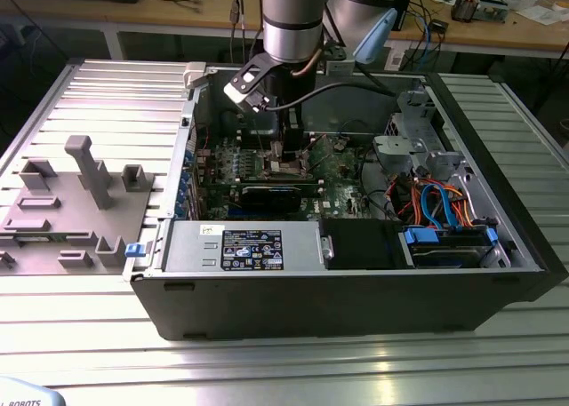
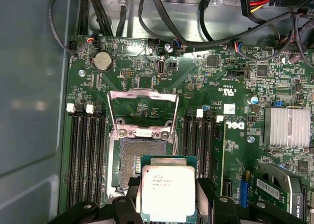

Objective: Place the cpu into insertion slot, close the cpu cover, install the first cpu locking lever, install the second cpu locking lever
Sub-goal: 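Place the cpu into insertion slot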

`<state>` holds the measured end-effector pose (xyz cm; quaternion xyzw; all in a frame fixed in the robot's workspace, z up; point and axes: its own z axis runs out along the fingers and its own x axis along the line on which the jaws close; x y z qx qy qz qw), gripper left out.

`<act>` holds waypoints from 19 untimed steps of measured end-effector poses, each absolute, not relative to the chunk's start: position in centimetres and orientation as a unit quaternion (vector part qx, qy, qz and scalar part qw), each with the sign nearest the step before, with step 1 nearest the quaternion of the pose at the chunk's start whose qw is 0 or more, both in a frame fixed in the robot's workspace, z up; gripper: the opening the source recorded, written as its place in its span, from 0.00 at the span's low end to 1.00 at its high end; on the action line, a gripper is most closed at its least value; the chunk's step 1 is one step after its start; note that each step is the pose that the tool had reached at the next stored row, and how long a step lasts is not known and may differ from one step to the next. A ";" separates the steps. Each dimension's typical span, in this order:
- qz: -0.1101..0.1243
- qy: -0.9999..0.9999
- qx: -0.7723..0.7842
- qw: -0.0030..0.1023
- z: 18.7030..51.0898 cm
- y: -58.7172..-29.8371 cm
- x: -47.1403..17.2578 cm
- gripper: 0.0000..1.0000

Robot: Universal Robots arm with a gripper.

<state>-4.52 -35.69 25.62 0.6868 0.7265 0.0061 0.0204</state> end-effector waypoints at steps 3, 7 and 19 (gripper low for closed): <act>0.006 0.727 0.687 0.020 25.5 -35.7 -4.5 0.54; 0.006 0.727 0.687 0.020 25.4 -35.7 -4.5 0.54; 0.006 0.727 0.687 0.020 25.1 -35.7 -4.5 0.54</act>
